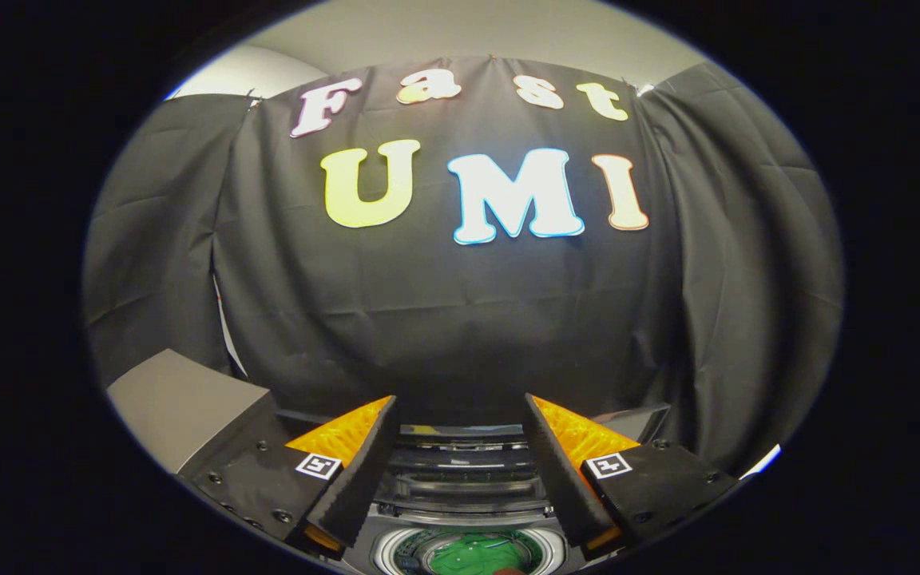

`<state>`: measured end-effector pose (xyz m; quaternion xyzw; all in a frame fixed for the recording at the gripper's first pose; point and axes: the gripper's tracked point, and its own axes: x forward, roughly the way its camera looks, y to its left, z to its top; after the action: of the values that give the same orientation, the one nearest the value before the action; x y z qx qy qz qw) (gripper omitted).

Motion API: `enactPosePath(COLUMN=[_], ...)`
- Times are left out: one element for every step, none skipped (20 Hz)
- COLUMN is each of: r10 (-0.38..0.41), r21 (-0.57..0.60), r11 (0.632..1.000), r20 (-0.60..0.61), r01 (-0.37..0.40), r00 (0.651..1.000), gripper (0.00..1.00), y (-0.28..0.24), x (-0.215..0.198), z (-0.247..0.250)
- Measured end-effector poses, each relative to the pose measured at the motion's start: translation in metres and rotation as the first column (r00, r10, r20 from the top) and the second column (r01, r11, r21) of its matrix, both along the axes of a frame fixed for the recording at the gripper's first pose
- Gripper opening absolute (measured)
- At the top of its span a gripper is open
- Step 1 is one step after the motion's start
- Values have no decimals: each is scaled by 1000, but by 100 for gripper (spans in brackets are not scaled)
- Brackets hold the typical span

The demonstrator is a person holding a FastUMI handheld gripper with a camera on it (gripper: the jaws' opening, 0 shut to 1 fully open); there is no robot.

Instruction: Put the clothes into the washing machine and then close the washing machine lid.

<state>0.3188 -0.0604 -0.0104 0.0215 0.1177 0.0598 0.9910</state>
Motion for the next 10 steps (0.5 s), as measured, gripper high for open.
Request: enactPosePath(r10=[-13, -24, -29, -34, -41, -47, -51, -55, -59, -59], r21=[-4, -3, 3, 7, 11, 18, 24, 23, 16, 2], r11=[1000, 1000, 1000, 999, 999, 999, 998, 998, 998, 998], r20=[4, 9, 16, 22, 21, 13, -1, -17, -40, -48], r01=[13, 24, 29, 34, 41, 47, 51, 56, 60, 59], r00=[1000, 1000, 999, 999, 999, 999, 999, 998, 997, 997], gripper=[96, 96, 96, 96, 96, 96, 96, 96, 96, 96], y=[-2, -4, -4, -5, -8, -9, -9, -10, -10, -8], x=[10, 19, 26, 32, 38, 43, 46, 47, 50, 53], z=[-1, -1, -2, -2, -4, -7, -12, -18, -24, -27])
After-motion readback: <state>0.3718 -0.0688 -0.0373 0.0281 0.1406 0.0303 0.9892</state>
